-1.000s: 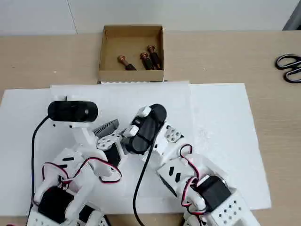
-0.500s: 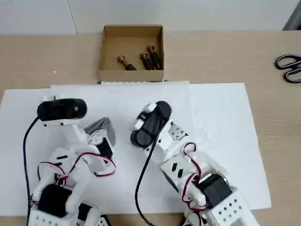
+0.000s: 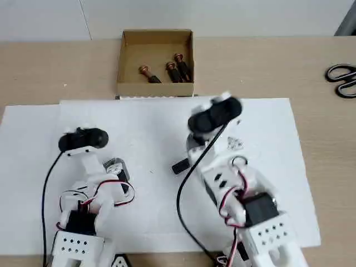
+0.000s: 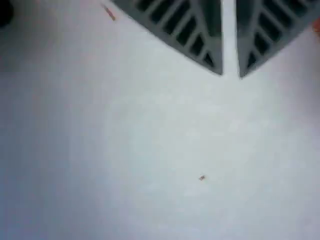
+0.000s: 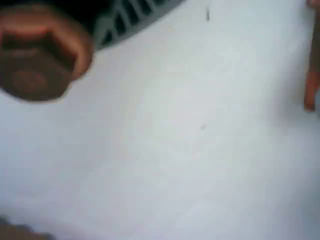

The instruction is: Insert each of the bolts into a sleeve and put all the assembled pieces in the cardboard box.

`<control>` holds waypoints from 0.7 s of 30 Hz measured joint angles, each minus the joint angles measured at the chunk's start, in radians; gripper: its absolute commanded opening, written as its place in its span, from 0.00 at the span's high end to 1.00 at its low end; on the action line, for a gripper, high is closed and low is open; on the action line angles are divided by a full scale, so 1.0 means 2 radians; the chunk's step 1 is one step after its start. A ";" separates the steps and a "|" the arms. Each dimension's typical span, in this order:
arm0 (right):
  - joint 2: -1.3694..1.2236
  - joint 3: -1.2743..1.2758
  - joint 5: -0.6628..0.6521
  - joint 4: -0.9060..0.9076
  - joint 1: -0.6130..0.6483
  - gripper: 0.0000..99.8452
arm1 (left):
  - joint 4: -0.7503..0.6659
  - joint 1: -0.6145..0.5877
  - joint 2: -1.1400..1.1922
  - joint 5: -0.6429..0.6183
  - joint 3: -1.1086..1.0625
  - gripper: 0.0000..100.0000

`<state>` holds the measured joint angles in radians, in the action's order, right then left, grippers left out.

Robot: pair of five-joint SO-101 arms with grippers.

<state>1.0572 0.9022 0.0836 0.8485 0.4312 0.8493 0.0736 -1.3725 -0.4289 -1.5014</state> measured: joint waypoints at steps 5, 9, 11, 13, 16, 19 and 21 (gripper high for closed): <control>-0.137 -0.125 0.009 -0.001 -0.018 1.00 | -0.038 0.000 0.001 0.031 -0.028 1.00; -0.256 -0.237 0.011 -0.001 -0.015 1.00 | -0.042 0.000 0.001 0.032 -0.028 1.00; -0.318 -0.298 0.010 -0.001 -0.015 1.00 | -0.042 0.000 0.001 0.032 -0.028 1.00; -0.382 -0.360 0.003 -0.001 -0.015 1.00 | -0.042 0.000 0.001 0.032 -0.028 1.00; -0.486 -0.450 -0.010 -0.021 -0.015 1.00 | -0.042 0.000 0.001 0.032 -0.028 1.00; -0.585 -0.542 -0.038 -0.040 -0.015 1.00 | -0.042 0.000 0.001 0.032 -0.028 1.00; -0.651 -0.602 -0.061 -0.047 -0.015 1.00 | -0.042 0.000 0.001 0.032 -0.028 1.00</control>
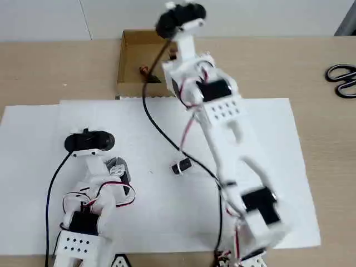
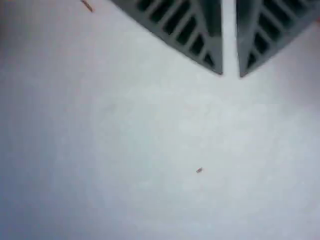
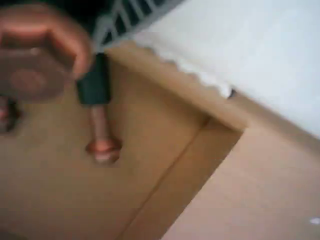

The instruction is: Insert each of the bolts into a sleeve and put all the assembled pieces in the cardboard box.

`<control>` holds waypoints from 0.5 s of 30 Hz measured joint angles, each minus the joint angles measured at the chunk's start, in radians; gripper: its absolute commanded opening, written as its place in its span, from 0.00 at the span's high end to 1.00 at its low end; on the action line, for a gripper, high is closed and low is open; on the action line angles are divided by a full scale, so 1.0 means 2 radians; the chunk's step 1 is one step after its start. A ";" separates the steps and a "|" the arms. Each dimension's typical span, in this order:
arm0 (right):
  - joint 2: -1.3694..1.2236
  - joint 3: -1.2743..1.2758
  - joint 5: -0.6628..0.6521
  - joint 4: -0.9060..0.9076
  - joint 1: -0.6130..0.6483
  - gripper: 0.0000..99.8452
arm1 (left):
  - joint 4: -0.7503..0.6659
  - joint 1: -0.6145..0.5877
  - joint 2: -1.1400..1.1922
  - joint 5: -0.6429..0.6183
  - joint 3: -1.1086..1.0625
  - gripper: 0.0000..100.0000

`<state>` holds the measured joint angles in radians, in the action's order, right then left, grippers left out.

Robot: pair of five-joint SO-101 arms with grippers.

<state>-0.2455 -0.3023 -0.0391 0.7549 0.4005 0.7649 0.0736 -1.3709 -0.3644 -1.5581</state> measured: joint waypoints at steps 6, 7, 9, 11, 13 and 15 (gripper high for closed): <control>-0.185 -0.180 -0.028 -0.003 -0.001 1.00 | 0.000 0.000 0.000 0.000 0.000 1.00; -0.213 -0.208 -0.029 -0.003 -0.002 1.00 | 0.000 0.000 0.000 0.000 0.000 1.00; -0.270 -0.265 -0.032 -0.003 -0.002 1.00 | 0.000 0.000 0.000 0.000 0.000 1.00; -0.324 -0.324 -0.046 -0.003 -0.002 1.00 | 0.000 0.000 0.000 0.000 0.000 1.00; -0.376 -0.382 -0.064 -0.003 -0.002 1.00 | 0.000 0.000 0.000 0.000 0.000 1.00; -0.425 -0.443 -0.078 -0.003 -0.002 1.00 | 0.000 0.000 0.000 0.000 -0.002 1.00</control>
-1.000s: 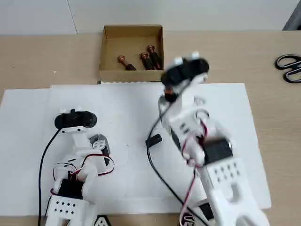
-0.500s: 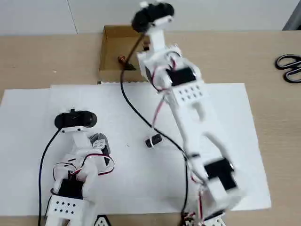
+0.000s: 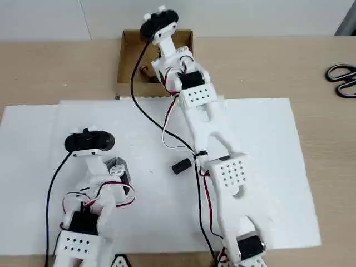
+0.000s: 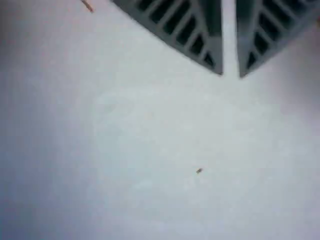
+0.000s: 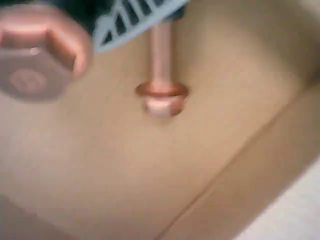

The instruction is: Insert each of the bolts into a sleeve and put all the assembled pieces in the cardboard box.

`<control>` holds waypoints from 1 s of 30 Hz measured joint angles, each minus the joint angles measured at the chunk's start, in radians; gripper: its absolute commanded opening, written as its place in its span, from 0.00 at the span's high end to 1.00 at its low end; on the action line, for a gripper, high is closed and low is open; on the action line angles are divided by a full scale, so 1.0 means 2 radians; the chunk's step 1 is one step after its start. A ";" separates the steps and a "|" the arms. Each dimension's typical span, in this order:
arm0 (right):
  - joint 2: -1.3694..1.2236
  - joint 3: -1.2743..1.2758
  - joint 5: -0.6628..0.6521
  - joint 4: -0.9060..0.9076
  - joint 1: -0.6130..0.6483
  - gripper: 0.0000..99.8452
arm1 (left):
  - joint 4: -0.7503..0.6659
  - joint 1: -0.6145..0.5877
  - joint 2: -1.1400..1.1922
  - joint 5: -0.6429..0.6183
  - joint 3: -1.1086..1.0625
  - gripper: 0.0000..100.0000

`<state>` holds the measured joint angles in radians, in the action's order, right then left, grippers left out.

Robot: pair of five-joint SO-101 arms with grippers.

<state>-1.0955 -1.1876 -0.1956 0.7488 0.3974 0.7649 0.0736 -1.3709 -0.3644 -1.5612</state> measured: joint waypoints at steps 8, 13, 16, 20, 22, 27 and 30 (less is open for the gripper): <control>-0.132 -0.182 -0.042 0.026 0.001 0.97 | 0.000 0.000 0.000 0.000 0.000 1.00; -0.137 -0.209 -0.048 0.110 0.002 0.79 | 0.000 0.000 0.000 0.000 0.000 1.00; -0.136 -0.215 -0.048 0.147 0.003 0.78 | 0.000 0.000 0.000 0.000 0.000 1.00; -0.136 -0.224 -0.048 0.165 0.003 0.81 | 0.000 0.000 0.000 0.000 0.000 1.00; -0.128 -0.224 -0.048 0.177 0.003 0.84 | 0.000 0.000 0.000 0.000 0.000 1.00; -0.064 -0.225 -0.048 0.262 0.011 0.91 | 0.000 0.000 0.000 0.000 0.000 1.00; -0.040 -0.226 -0.048 0.323 0.013 0.96 | 0.000 0.000 0.000 0.000 0.000 1.00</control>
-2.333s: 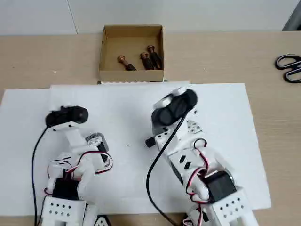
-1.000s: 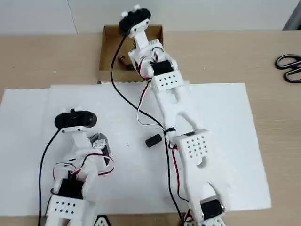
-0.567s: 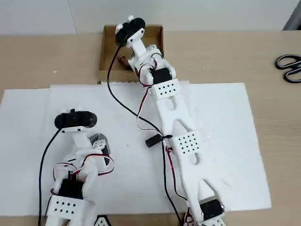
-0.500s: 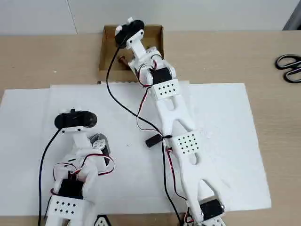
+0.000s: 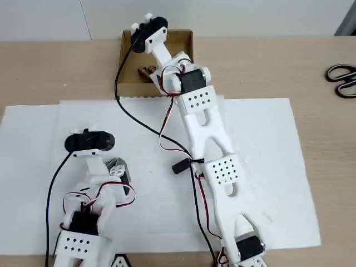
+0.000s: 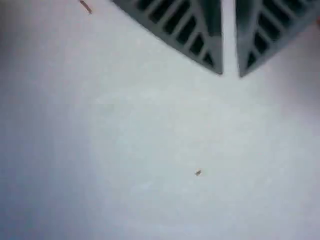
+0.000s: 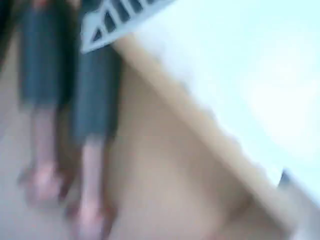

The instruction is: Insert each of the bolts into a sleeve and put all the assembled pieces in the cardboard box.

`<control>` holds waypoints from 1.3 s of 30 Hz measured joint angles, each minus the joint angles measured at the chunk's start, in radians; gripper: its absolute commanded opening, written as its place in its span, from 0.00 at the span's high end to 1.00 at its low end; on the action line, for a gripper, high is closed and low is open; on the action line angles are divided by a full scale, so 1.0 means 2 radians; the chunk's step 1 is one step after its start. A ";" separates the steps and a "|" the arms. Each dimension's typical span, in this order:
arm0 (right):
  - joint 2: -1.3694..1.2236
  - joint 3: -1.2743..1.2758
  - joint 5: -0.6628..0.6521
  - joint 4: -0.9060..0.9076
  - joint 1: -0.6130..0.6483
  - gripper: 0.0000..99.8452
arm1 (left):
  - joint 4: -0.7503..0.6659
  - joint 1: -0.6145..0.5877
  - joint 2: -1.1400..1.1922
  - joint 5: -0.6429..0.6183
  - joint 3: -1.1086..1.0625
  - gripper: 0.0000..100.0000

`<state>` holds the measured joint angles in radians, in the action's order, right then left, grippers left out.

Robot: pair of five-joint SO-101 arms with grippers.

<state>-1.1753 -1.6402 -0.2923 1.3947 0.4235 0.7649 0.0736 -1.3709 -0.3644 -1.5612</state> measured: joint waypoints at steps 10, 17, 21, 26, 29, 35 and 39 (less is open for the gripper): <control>0.061 0.000 0.000 0.157 0.008 0.99 | 0.000 0.000 0.000 0.000 0.000 1.00; 0.104 0.025 0.027 0.168 0.018 0.99 | 0.000 0.000 0.000 0.000 0.000 1.00; 0.171 0.117 0.045 0.169 0.015 0.98 | 0.000 0.000 0.000 0.000 0.000 1.00; 0.315 0.306 0.049 0.169 0.018 0.98 | 0.000 -0.008 0.000 0.000 0.000 1.00; 0.400 0.427 0.049 0.169 0.017 0.98 | 0.000 -0.035 0.000 0.000 0.000 1.00; 0.509 0.607 0.004 0.169 0.018 0.98 | 0.000 -0.044 0.000 0.024 0.000 1.00; 0.547 0.694 -0.089 0.169 0.018 0.98 | 0.000 -0.044 0.000 0.058 0.000 1.00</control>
<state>-0.0813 -0.2532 -0.4703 1.7323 0.4588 0.7649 -0.0138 -1.3709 -0.2493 -1.5612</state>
